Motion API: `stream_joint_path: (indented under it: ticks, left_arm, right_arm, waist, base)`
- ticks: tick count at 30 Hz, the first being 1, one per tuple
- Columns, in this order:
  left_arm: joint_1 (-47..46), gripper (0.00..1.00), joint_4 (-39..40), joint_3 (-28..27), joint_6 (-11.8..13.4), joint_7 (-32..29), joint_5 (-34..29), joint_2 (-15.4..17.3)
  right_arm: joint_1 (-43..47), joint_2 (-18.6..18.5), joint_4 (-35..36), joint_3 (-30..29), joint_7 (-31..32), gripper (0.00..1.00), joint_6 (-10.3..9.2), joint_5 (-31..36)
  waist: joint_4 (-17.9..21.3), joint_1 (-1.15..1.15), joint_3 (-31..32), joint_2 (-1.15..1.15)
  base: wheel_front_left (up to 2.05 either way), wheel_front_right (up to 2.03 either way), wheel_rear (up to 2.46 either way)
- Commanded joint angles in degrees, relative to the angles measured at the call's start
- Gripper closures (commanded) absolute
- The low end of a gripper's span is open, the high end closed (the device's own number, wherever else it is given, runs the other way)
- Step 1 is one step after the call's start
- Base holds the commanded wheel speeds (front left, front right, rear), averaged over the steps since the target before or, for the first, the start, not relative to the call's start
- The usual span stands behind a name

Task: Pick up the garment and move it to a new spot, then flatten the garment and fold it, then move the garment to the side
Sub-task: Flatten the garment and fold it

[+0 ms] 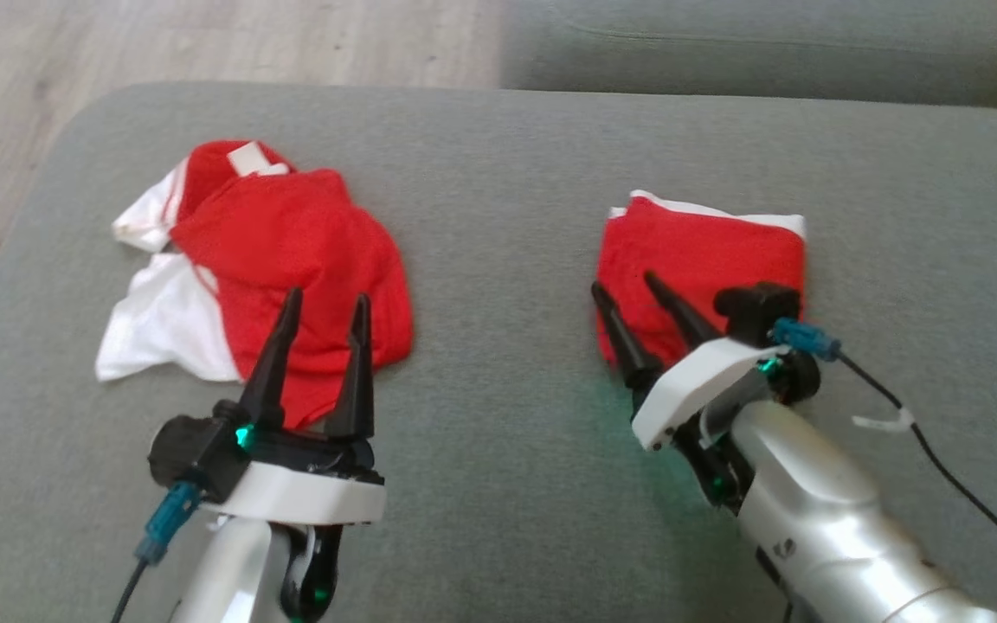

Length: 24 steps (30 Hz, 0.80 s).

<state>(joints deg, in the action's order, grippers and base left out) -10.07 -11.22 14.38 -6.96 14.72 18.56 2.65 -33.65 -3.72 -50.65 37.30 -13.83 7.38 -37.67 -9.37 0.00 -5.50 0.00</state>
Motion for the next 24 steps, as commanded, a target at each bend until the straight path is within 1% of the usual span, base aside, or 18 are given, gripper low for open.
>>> stream_joint_path:
  ticks: [1,2,4,6,9,13,15,17,20,22,24]
  left_arm:
    - [-1.6,0.00,2.1,-2.5,0.5,0.3,-0.6,0.2]
    - [-1.7,0.00,2.4,-2.9,0.5,0.3,-0.7,0.2]
    - [-2.0,0.00,3.0,-3.6,0.5,0.3,-0.8,0.2]
    - [-2.2,0.00,3.6,-4.2,0.5,0.3,-1.0,0.2]
    - [-2.6,0.00,4.5,-4.9,0.6,0.3,-1.0,0.2]
    - [-2.9,0.00,5.0,-5.1,0.5,0.3,-1.1,0.2]
    - [-2.9,0.00,5.1,-5.0,0.4,0.3,-1.2,0.2]
    - [-2.9,0.00,5.2,-4.9,0.4,0.3,-1.1,0.2]
    - [-2.3,0.00,5.1,-4.8,0.3,0.3,-1.1,0.2]
    - [-1.8,0.00,4.9,-4.8,0.2,0.3,-1.3,0.2]
    - [-1.4,0.00,4.7,-4.8,0.1,0.3,-1.3,0.2]
  right_arm:
    - [-2.7,0.8,1.8,-0.5,-0.8,0.00,0.11,1.2]
    - [-3.2,0.7,2.2,-1.9,-1.0,0.00,0.11,2.6]
    - [-3.6,-0.4,5.1,-6.5,-1.1,0.00,0.11,6.0]
    - [-2.5,-2.1,9.1,-12.1,-1.1,0.00,0.11,11.1]
    - [1.0,-3.3,14.7,-21.0,-1.2,0.00,0.11,19.3]
    - [6.9,-2.9,22.1,-30.6,-1.2,0.00,0.11,30.1]
    - [10.2,-1.7,25.2,-34.6,-1.2,0.00,0.11,33.4]
    - [13.3,-0.7,28.4,-36.7,-1.2,0.00,0.11,36.6]
    - [17.3,0.5,31.8,-38.9,-1.2,0.00,0.11,38.0]
    - [19.3,0.7,33.4,-39.6,-1.2,0.00,0.11,38.2]
    - [20.6,0.8,34.6,-39.1,-1.2,0.00,0.11,36.7]
  waist:
    - [1.4,0.00,0.2,0.00]
    - [2.2,0.00,0.2,0.00]
    - [3.6,0.00,0.3,0.00]
    - [5.0,0.00,0.3,0.00]
    - [6.9,0.00,0.3,0.00]
    - [9.0,0.00,0.1,0.00]
    - [9.8,0.00,0.0,0.00]
    - [10.4,0.00,-0.1,0.00]
    - [11.2,0.00,-0.1,0.00]
    - [11.6,0.00,-0.2,0.00]
    - [11.8,0.00,-0.1,0.00]
  base:
    - [0.00,0.00,0.00]
    - [0.00,0.00,0.00]
    - [0.00,0.00,0.00]
    - [0.00,0.00,0.00]
    - [0.00,0.00,0.00]
    - [0.00,0.00,0.00]
    - [0.00,0.00,0.00]
    - [0.00,0.00,0.00]
    - [0.00,0.00,0.00]
    - [0.00,0.00,0.00]
    - [0.00,0.00,0.00]
